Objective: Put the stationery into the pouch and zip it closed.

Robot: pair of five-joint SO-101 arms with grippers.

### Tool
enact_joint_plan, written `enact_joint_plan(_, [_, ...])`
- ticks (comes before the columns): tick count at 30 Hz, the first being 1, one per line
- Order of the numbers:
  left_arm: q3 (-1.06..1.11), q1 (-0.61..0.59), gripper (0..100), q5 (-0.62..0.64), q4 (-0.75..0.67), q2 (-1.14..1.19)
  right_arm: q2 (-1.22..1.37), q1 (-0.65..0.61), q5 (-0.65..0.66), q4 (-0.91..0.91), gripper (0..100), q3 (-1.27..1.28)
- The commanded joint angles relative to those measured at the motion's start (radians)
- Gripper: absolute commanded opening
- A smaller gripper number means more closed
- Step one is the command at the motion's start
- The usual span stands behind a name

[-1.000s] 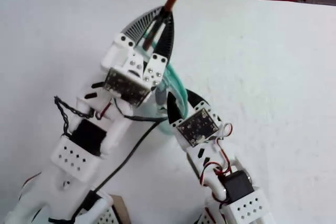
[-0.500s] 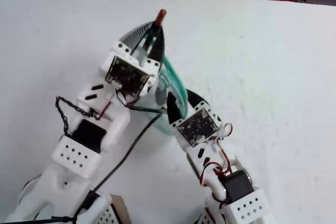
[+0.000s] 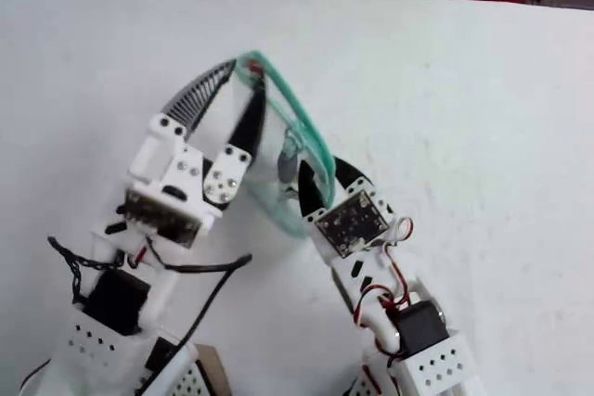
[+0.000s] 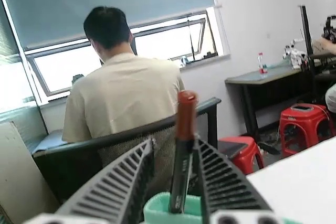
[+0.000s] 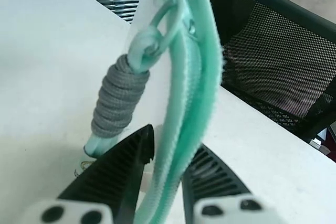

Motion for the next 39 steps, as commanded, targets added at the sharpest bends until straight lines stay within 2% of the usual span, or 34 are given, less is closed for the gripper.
enact_joint_plan(1, [-0.008,0.024,19,0.038,0.064,0.056,0.007,0.007,0.003,0.001,2.0,0.029])
enact_joint_plan(7, [-0.132,-0.004,20,0.06,0.071,0.223,0.007,0.007,0.003,0.001,1.9,0.029])
enact_joint_plan(12, [-0.147,-0.062,20,0.155,0.064,0.231,0.007,0.008,0.003,0.001,1.9,0.029])
enact_joint_plan(18, [-0.201,-0.064,20,0.164,0.055,0.269,0.007,0.012,0.003,0.001,1.9,0.029])
enact_joint_plan(25, [-0.328,-0.071,20,0.164,0.222,0.364,0.005,0.041,-0.012,0.001,1.9,0.023])
enact_joint_plan(27, [-0.327,-0.087,20,0.164,0.235,0.383,-0.004,0.09,-0.091,0.01,1.9,0.006])
enact_joint_plan(31, [-0.322,-0.142,20,0.166,0.236,0.394,-0.136,0.285,-0.394,0.151,1.9,-0.055])
enact_joint_plan(33, [-0.302,-0.143,20,0.167,0.233,0.38,-0.243,0.314,-0.486,0.211,1.9,-0.043])
enact_joint_plan(35, [-0.279,-0.137,20,0.167,0.233,0.349,-0.338,0.266,-0.443,0.217,1.9,0.015])
enact_joint_plan(39, [-0.233,-0.071,20,0.158,0.287,0.228,-0.286,0.102,-0.236,0.176,1.9,0.048])
